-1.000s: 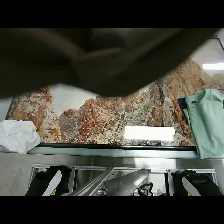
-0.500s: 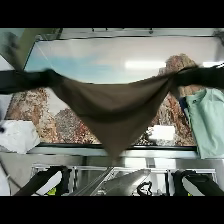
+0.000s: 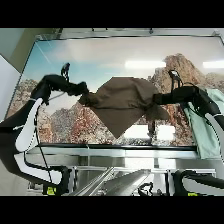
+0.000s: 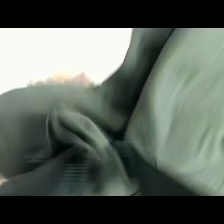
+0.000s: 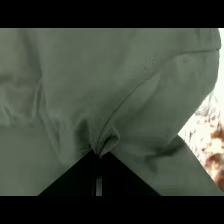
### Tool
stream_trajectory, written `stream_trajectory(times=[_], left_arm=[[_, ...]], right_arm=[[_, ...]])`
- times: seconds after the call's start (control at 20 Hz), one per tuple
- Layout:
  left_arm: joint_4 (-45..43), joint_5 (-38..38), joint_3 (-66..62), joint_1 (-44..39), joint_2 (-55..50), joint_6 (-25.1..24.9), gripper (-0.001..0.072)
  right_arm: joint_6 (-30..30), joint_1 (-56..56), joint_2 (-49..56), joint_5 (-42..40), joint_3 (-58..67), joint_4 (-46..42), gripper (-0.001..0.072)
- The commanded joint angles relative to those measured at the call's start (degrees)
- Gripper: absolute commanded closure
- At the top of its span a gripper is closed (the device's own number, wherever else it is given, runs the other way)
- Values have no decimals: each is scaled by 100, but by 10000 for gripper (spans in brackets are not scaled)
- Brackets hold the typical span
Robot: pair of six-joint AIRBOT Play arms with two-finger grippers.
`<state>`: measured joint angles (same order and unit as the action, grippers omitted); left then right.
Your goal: Fold the shirts.
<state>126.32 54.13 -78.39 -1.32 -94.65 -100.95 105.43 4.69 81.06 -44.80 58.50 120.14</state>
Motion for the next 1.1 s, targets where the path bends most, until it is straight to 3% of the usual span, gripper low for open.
stream_trajectory(times=[0.0,0.2,0.35,0.45,0.55,0.7,0.85,0.9,1.05], left_arm=[[87,887,-1484,142,-435,782,15],[74,2955,-1731,560,210,1338,16],[72,2900,28,247,1471,1652,17],[101,1843,1799,-468,2483,1799,17],[275,433,3473,-1351,3228,2280,17],[1165,-1231,5077,-2455,3757,2662,17],[1384,-2675,5683,-3532,4017,3309,43],[1377,-3034,5692,-3823,3987,3447,119],[1381,-3421,5377,-4299,3346,3563,114]], right_arm=[[2,-2,168,109,466,-146,689],[-7,-175,170,-179,1038,-393,689],[-94,-361,184,-269,1106,-286,689],[-188,-393,286,-721,1106,-291,689],[-190,-385,398,-986,1104,-289,689],[-168,-385,396,-962,1106,-289,689],[-24,-365,396,-975,1106,-286,689],[-20,-365,396,-964,1106,-289,689],[-20,-365,396,-922,1106,-286,689]])
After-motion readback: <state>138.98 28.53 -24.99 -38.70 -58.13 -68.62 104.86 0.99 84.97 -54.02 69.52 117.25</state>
